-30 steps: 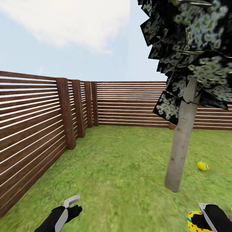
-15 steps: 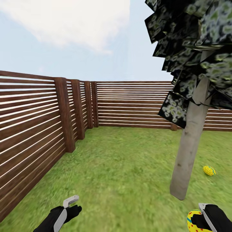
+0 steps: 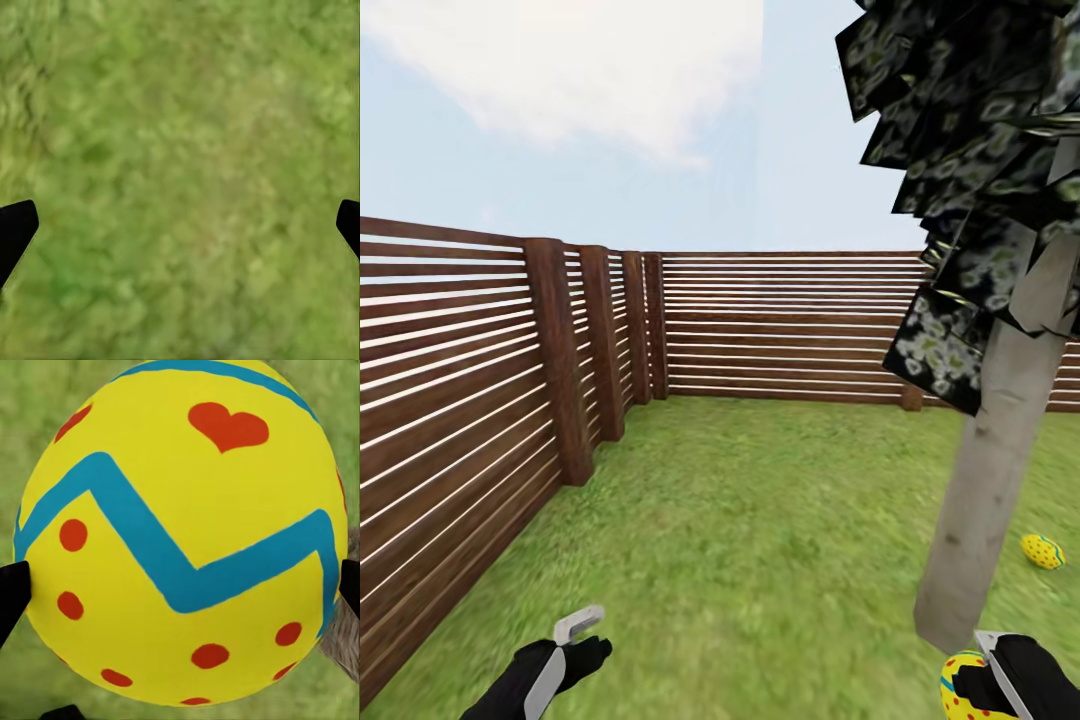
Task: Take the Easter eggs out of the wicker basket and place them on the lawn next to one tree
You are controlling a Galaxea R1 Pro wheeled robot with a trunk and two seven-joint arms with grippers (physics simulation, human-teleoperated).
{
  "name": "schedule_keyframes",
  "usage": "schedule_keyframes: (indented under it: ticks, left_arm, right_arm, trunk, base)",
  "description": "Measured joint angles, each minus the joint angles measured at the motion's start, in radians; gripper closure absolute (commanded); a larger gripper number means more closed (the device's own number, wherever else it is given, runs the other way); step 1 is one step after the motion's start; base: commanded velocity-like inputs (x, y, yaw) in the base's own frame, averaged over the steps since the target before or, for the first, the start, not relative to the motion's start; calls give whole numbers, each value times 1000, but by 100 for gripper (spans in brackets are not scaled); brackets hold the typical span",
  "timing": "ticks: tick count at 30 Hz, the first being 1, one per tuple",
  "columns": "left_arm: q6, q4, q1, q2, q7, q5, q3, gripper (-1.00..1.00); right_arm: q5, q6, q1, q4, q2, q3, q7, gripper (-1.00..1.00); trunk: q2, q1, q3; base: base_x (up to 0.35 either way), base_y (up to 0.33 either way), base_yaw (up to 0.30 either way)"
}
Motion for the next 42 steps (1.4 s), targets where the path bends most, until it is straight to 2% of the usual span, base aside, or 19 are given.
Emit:
schedule_keyframes:
  ticks: [3,5,6,7,9,10,12,13,15,19,20,22,26,27,29,30,35,39,42]
  left_arm:
    - [-2,-8,0,5,-29,-1,0,-100]
    - [-3,-20,0,48,-53,1,-1,-100]
    - [4,-70,0,70,-76,6,-2,-100]
    - [31,-134,0,79,-86,12,0,-100]
    - [127,-259,0,84,-92,18,7,-100]
    - [141,-286,-1,84,-94,21,8,-100]
    - [148,-299,-6,85,-94,43,8,-100]
    - [150,-297,-11,86,-92,74,8,-100]
    - [150,-295,-37,88,-91,108,8,-100]
    - [158,-269,-113,87,-88,114,4,-100]
    - [156,-205,-170,87,-88,115,3,-100]
    - [134,-98,-237,86,-89,111,2,-100]
    - [56,-65,-252,85,-90,106,-3,-100]
    - [20,-65,-252,83,-91,105,-4,-100]
    - [-119,-57,-253,81,-91,102,-3,-100]
    - [-147,-56,-253,80,-91,103,-2,-100]
    - [-168,-56,-253,78,-91,104,-2,-100]
    - [-168,-55,-253,65,-93,105,-2,-100]
    - [-168,-54,-253,63,-93,104,-2,-100]
  right_arm:
    - [0,0,0,2,2,0,0,100]
    - [-1,0,0,5,8,1,0,100]
    - [-1,0,0,6,11,3,-1,100]
    - [0,0,0,6,12,8,-1,100]
    - [0,0,0,6,13,17,-1,100]
    - [0,0,0,6,13,18,-1,100]
    - [0,0,0,6,13,20,-1,100]
    - [0,0,0,6,14,20,-1,100]
    - [0,-1,0,6,15,20,-1,100]
    - [0,0,0,6,17,19,-1,100]
    - [0,0,0,6,17,19,-1,100]
    - [0,0,0,5,15,17,-1,100]
    - [-2,0,0,-1,15,14,-1,100]
    - [-2,0,0,-1,15,14,-1,100]
    - [-2,0,0,-1,15,16,-1,100]
    - [-2,0,0,-1,15,17,-1,100]
    - [-2,0,0,-1,15,16,-1,100]
    - [-4,0,0,-1,15,15,-1,100]
    - [-4,0,0,-1,15,14,-1,100]
  trunk:
    - [0,0,0]
    - [0,0,0]
    - [0,0,0]
    - [0,0,0]
    - [0,0,0]
    - [0,0,0]
    - [0,0,0]
    - [0,0,0]
    - [0,0,0]
    - [0,0,0]
    - [0,0,0]
    - [0,0,0]
    - [0,0,0]
    - [0,0,0]
    - [0,1,0]
    - [0,1,0]
    - [0,1,0]
    - [0,1,0]
    - [-21,12,-9]
  base:
    - [327,88,0]
    - [327,66,0]
    - [327,23,0]
    - [327,12,0]
    - [327,3,0]
    - [328,1,0]
    - [328,0,0]
    - [329,0,0]
    - [329,0,0]
    - [330,0,0]
    - [330,0,0]
    - [330,0,0]
    - [243,0,0]
    - [36,0,0]
    - [10,0,0]
    - [3,0,0]
    - [0,0,0]
    - [0,0,0]
    - [0,0,0]
